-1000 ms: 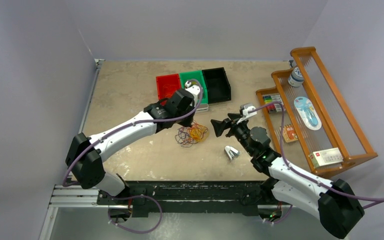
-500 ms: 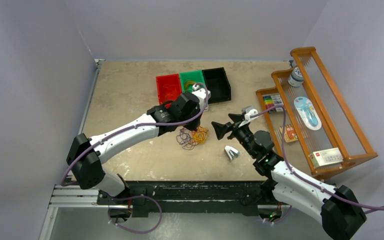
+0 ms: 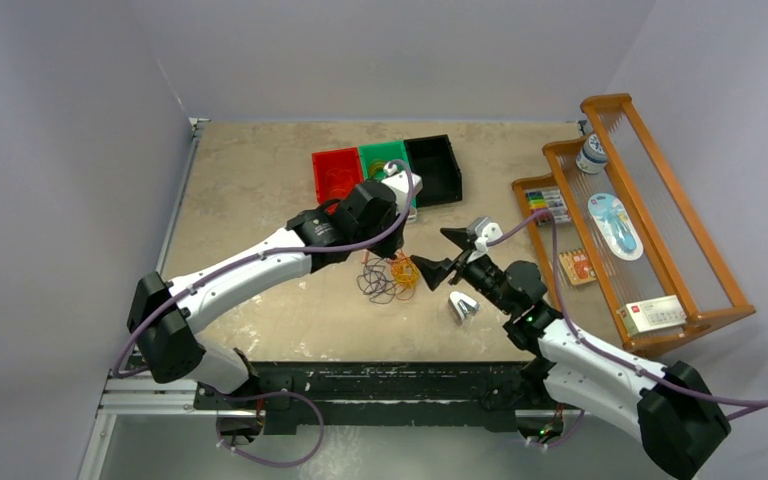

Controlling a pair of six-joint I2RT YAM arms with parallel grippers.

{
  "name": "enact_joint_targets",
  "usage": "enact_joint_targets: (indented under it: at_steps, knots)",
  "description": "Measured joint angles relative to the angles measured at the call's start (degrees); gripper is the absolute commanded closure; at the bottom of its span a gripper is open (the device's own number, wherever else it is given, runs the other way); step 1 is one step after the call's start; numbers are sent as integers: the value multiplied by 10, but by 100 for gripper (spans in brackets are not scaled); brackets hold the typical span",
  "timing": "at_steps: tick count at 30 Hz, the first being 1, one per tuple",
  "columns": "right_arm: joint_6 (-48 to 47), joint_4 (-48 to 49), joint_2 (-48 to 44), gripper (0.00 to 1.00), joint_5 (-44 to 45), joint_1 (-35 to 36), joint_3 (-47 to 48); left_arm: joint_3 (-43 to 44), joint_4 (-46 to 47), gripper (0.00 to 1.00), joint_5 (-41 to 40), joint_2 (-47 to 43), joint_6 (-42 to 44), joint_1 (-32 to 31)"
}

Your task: Untangle the cables

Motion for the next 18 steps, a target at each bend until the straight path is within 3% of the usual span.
enact_joint_targets:
  at_steps: [18]
  knots:
    - [-34, 74, 98, 7, -96, 11, 21, 7, 1, 100, -7, -29, 1, 0]
